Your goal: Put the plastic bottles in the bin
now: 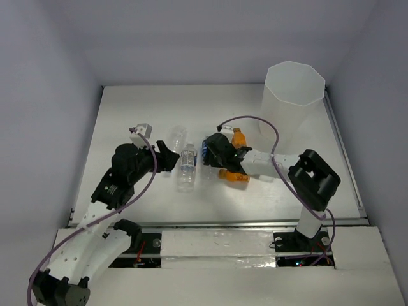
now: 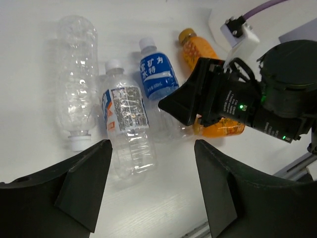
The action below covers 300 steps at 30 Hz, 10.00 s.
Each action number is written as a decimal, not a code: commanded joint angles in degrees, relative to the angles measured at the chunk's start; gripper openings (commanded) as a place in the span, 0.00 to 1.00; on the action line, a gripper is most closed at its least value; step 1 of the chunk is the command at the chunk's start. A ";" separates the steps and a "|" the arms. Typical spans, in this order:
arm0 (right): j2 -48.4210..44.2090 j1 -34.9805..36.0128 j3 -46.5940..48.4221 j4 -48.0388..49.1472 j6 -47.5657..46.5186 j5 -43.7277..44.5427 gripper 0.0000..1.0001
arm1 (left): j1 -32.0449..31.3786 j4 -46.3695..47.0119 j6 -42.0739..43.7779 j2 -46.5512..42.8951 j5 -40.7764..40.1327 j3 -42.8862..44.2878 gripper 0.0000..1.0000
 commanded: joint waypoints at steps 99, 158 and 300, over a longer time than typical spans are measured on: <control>-65.19 -37.33 -18.33 6.41 -12.77 -10.55 0.15 | -29.06 21.91 -3.98 23.86 -23.55 19.70 0.32; -76.11 -30.29 -31.44 3.68 -13.90 -30.16 0.17 | -28.45 51.89 8.33 96.47 -16.15 98.05 0.99; -55.97 -24.58 -9.90 5.00 -21.03 7.37 0.83 | -27.92 23.22 -1.08 87.67 -26.60 57.08 0.50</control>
